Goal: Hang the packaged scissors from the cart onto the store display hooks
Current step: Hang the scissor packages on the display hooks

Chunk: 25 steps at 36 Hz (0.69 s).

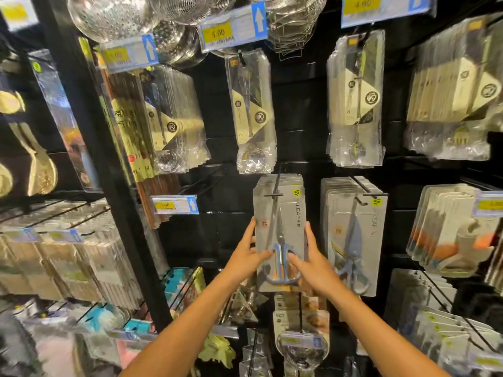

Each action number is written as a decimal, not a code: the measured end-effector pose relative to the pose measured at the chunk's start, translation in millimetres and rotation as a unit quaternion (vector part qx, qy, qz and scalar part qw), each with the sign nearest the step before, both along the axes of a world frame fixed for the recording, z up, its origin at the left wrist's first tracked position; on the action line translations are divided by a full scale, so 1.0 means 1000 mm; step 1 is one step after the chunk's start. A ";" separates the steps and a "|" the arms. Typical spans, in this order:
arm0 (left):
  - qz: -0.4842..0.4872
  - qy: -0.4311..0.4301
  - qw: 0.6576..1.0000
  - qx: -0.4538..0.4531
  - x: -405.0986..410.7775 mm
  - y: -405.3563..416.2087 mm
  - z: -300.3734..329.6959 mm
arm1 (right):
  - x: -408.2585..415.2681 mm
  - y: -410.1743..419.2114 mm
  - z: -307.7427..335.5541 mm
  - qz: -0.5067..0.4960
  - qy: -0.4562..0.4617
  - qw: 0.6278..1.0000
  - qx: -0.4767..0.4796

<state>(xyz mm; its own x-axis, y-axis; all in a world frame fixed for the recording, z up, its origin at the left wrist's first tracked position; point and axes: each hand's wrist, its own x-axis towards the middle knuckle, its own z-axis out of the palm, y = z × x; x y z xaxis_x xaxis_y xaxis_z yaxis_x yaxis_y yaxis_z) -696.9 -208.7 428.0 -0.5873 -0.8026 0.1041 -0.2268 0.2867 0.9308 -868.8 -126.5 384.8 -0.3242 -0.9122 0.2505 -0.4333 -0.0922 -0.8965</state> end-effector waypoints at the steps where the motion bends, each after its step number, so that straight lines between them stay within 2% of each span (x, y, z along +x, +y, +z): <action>1: 0.003 -0.003 1.000 0.000 -0.002 -0.003 0.001 | 0.000 -0.003 0.002 -0.005 -0.008 1.000 0.006; 5: 0.007 -0.018 1.000 -0.006 -0.003 -0.009 -0.002 | -0.002 -0.013 0.000 -0.010 -0.027 1.000 0.012; 10: 0.036 -0.063 0.995 -0.071 0.001 0.002 -0.009 | -0.002 -0.015 -0.021 -0.070 0.012 0.997 0.001; 13: 0.049 -0.113 0.985 -0.120 0.013 0.000 -0.025 | 0.007 -0.004 -0.030 -0.072 0.047 0.996 0.023; 20: 0.024 -0.197 0.948 -0.247 0.070 0.009 -0.057 | 0.030 0.021 -0.042 0.023 0.121 0.991 0.043; 25: 0.009 -0.247 0.921 -0.302 0.127 0.035 -0.068 | 0.067 0.027 -0.045 0.116 0.200 0.972 0.048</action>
<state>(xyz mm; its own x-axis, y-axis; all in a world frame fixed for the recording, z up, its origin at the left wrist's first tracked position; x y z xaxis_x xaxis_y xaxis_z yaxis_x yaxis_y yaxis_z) -569.9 -173.4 360.2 -0.6699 -0.6960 0.2584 -0.5894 0.7102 0.3850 -801.7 -100.0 339.4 -0.0015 -0.9745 0.2243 -0.7269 -0.1530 -0.6695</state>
